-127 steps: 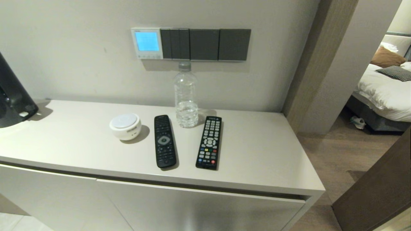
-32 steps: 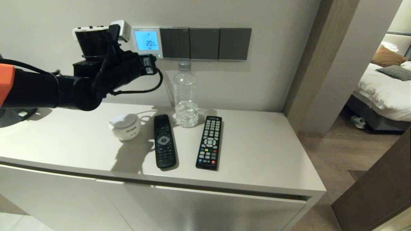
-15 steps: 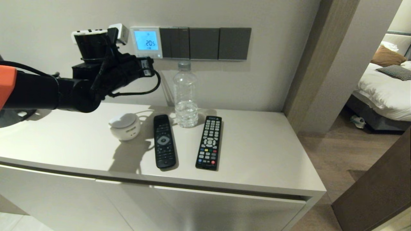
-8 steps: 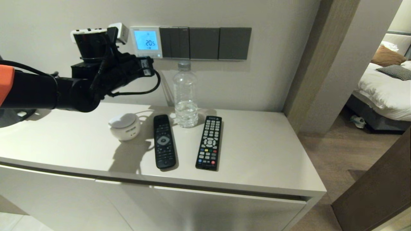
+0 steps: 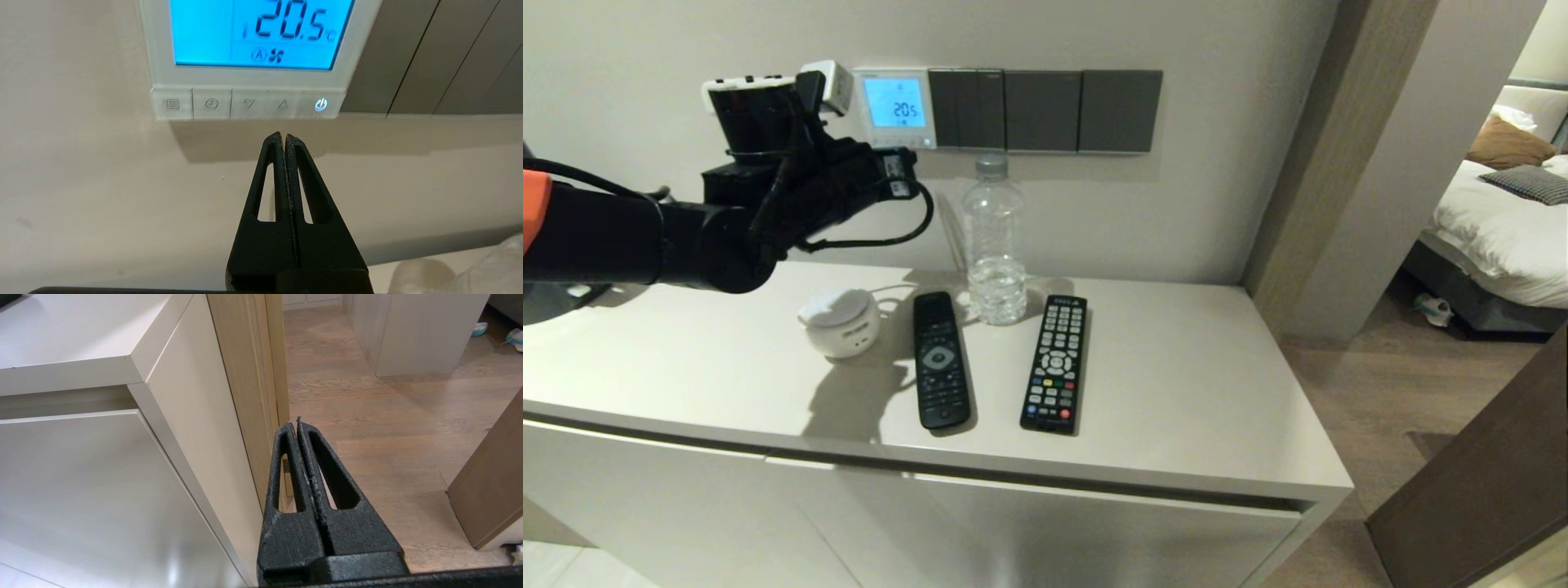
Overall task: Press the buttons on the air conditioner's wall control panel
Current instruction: Press the temperature increase button
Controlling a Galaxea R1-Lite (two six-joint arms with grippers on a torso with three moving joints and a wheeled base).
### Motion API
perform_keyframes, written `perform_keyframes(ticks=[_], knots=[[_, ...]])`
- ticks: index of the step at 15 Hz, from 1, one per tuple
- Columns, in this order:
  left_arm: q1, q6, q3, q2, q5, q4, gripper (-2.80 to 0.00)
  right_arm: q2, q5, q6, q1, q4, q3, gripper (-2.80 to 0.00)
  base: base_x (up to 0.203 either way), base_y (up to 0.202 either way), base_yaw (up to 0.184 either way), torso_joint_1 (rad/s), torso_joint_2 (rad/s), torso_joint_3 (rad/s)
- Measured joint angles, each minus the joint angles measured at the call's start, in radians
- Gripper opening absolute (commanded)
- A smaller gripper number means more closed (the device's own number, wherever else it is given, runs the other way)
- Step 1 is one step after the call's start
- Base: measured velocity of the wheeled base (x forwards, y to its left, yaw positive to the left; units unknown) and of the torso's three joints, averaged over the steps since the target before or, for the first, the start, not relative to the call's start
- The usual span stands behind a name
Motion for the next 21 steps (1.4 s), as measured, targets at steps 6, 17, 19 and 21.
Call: perform_keyframes(ticks=[6, 17, 19, 21], knots=[[-0.007, 0.014, 0.002, 0.000, 0.000, -0.023, -2.80, 0.000, 0.000, 0.000, 0.000, 0.000, 0.000, -2.80, 0.000, 0.000, 0.000, 0.000, 0.00, 0.000], [0.010, 0.014, -0.069, 0.046, 0.012, -0.010, -2.80, 0.000, 0.000, 0.000, 0.000, 0.000, 0.000, -2.80, 0.000, 0.000, 0.000, 0.000, 0.00, 0.000], [0.013, 0.014, -0.067, 0.047, 0.012, -0.012, -2.80, 0.000, 0.000, 0.000, 0.000, 0.000, 0.000, -2.80, 0.000, 0.000, 0.000, 0.000, 0.00, 0.000], [0.013, 0.014, -0.050, 0.042, 0.014, -0.020, -2.80, 0.000, 0.000, 0.000, 0.001, 0.000, 0.000, -2.80, 0.000, 0.000, 0.000, 0.000, 0.00, 0.000]])
